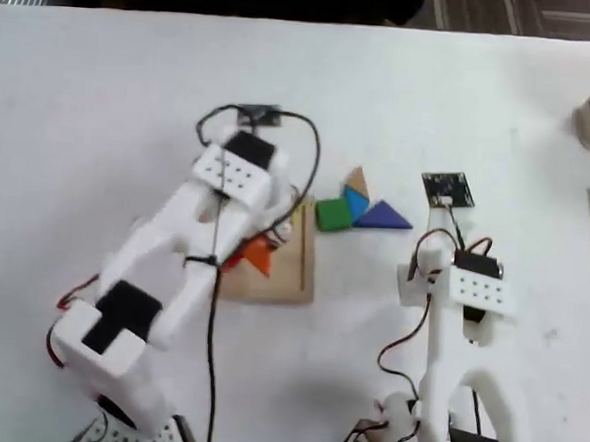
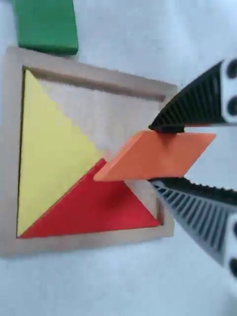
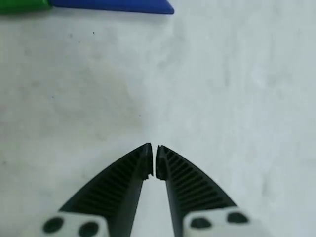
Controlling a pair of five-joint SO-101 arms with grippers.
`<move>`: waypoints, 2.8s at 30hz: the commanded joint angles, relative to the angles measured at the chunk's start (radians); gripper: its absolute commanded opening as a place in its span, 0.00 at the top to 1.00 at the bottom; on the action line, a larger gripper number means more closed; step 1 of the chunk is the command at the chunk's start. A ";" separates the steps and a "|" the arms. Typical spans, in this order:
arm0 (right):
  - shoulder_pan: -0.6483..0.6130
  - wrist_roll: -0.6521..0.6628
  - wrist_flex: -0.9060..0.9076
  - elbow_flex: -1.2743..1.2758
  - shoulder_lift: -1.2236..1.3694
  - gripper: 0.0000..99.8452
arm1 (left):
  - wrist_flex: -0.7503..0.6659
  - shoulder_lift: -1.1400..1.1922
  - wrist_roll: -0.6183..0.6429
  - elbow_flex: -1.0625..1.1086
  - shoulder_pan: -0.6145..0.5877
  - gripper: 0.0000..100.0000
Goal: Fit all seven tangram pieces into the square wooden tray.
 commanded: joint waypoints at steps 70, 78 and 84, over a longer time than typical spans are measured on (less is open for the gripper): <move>-0.012 0.012 -0.013 -0.003 -0.021 0.98 | 0.015 -0.064 -2.154 0.180 0.079 0.97; -0.012 0.012 -0.015 0.003 -0.021 0.98 | 0.068 -0.056 -2.252 0.084 0.085 0.97; -0.010 0.012 -0.015 0.003 -0.021 0.98 | 0.107 -0.056 -2.197 0.020 0.120 0.97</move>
